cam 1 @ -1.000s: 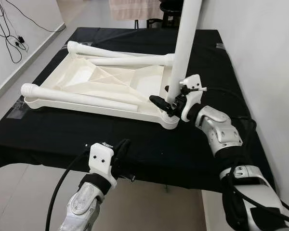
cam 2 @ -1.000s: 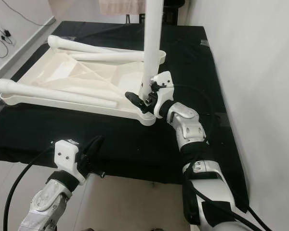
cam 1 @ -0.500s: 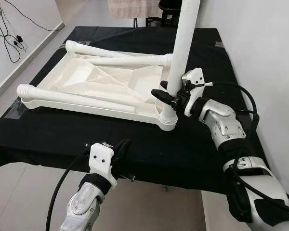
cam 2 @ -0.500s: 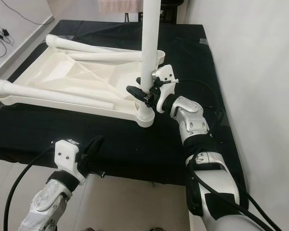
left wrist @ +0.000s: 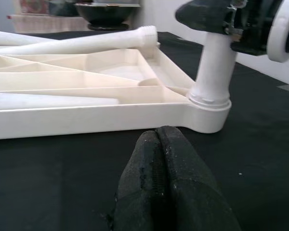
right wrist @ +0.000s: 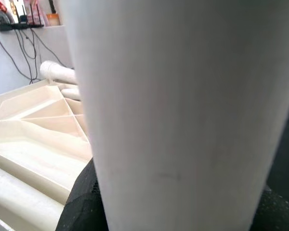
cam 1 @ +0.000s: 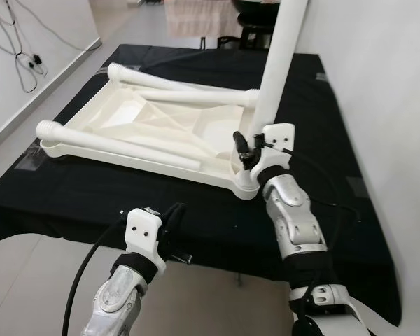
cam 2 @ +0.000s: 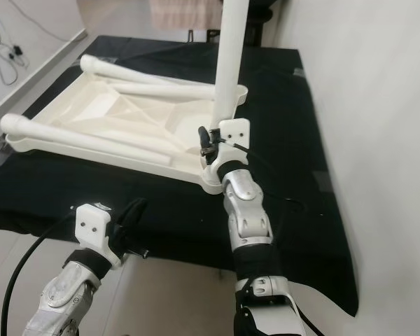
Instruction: Building children table
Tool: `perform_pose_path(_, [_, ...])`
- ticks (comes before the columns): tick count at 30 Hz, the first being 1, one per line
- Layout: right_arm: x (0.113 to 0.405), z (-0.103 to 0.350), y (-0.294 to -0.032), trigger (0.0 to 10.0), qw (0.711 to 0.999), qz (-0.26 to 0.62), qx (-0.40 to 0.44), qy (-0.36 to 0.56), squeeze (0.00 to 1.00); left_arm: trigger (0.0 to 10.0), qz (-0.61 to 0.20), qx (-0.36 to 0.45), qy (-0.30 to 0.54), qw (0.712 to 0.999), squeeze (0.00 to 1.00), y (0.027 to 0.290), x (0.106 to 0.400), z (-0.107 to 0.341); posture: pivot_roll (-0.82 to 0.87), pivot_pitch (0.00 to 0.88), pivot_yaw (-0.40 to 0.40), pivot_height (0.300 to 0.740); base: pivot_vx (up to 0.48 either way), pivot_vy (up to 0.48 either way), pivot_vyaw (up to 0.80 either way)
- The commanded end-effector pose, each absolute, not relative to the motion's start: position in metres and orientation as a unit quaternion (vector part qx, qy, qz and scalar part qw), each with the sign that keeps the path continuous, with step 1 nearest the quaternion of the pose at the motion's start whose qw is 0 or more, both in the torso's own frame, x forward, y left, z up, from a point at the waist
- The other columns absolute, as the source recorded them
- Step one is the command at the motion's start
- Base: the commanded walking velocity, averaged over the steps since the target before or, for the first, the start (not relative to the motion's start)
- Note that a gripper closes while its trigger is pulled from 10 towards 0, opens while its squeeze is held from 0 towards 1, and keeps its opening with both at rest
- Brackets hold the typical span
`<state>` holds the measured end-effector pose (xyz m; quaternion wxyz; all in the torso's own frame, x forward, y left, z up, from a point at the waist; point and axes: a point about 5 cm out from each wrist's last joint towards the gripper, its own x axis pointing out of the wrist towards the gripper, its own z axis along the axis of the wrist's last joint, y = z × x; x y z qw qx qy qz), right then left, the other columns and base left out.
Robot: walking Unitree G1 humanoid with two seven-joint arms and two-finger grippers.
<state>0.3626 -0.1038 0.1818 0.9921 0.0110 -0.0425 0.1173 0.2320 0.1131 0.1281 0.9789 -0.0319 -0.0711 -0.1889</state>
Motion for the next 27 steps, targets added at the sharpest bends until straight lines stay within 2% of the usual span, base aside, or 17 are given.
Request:
perform_pose_path(1, [0.361, 0.151, -0.098, 10.0, 0.989, 0.137, 0.036, 0.031, 0.00, 10.0, -0.190, -0.031, -0.064, 0.979, 0.00, 0.114, 0.231, 0.124, 0.13, 0.103, -0.022, 0.740, 0.000, 0.000, 0.00])
perform_pose_path(3, [0.364, 0.155, -0.097, 10.0, 0.987, 0.153, 0.040, 0.023, 0.00, 10.0, -0.188, -0.030, -0.064, 0.980, 0.00, 0.114, 0.231, 0.124, 0.13, 0.103, -0.022, 0.740, 0.000, 0.000, 0.00])
perform_pose_path(4, [0.364, 0.158, -0.096, 10.0, 0.986, 0.163, 0.043, 0.020, 1.00, 10.0, -0.188, -0.029, -0.065, 0.980, 0.00, 0.114, 0.231, 0.124, 0.13, 0.100, -0.023, 0.740, 0.000, 0.000, 0.00])
perform_pose_path(10, [0.366, 0.174, -0.094, 10.0, 0.978, 0.207, 0.035, -0.004, 1.00, 10.0, -0.188, -0.031, -0.064, 0.980, 0.00, 0.113, 0.231, 0.124, 0.13, 0.100, -0.022, 0.740, 0.000, 0.000, 0.00])
perform_pose_path(11, [0.367, 0.183, -0.093, 10.0, 0.968, 0.247, 0.033, -0.018, 0.00, 10.0, -0.189, -0.031, -0.065, 0.979, 0.00, 0.113, 0.231, 0.124, 0.12, 0.103, -0.019, 0.740, 0.000, 0.000, 0.00])
perform_pose_path(12, [0.369, 0.193, -0.093, 10.0, 0.954, 0.297, 0.029, -0.036, 0.00, 10.0, -0.189, -0.031, -0.065, 0.979, 0.00, 0.113, 0.231, 0.124, 0.12, 0.103, -0.019, 0.740, 0.000, 0.000, 0.00])
perform_pose_path(18, [0.373, 0.206, -0.096, 10.0, 0.929, 0.365, 0.014, -0.057, 0.00, 10.0, -0.190, -0.031, -0.065, 0.979, 0.00, 0.113, 0.231, 0.124, 0.13, 0.105, -0.021, 0.740, 0.000, 0.000, 0.00])
perform_pose_path(19, [0.375, 0.218, -0.097, 10.0, 0.906, 0.418, 0.013, -0.065, 0.00, 10.0, -0.189, -0.031, -0.066, 0.979, 0.00, 0.113, 0.231, 0.124, 0.13, 0.109, -0.023, 0.740, 0.000, 0.000, 0.00])
perform_pose_path(23, [0.372, 0.222, -0.097, 10.0, 0.866, 0.495, -0.037, -0.063, 0.00, 10.0, -0.188, -0.030, -0.066, 0.979, 0.00, 0.113, 0.231, 0.124, 0.13, 0.110, -0.023, 0.740, 0.000, 0.000, 0.00])
perform_pose_path(27, [0.370, 0.220, -0.097, 10.0, 0.852, 0.519, -0.027, -0.056, 0.00, 10.0, -0.188, -0.031, -0.066, 0.979, 0.00, 0.113, 0.231, 0.125, 0.13, 0.111, -0.023, 0.740, 0.000, 0.000, 0.00])
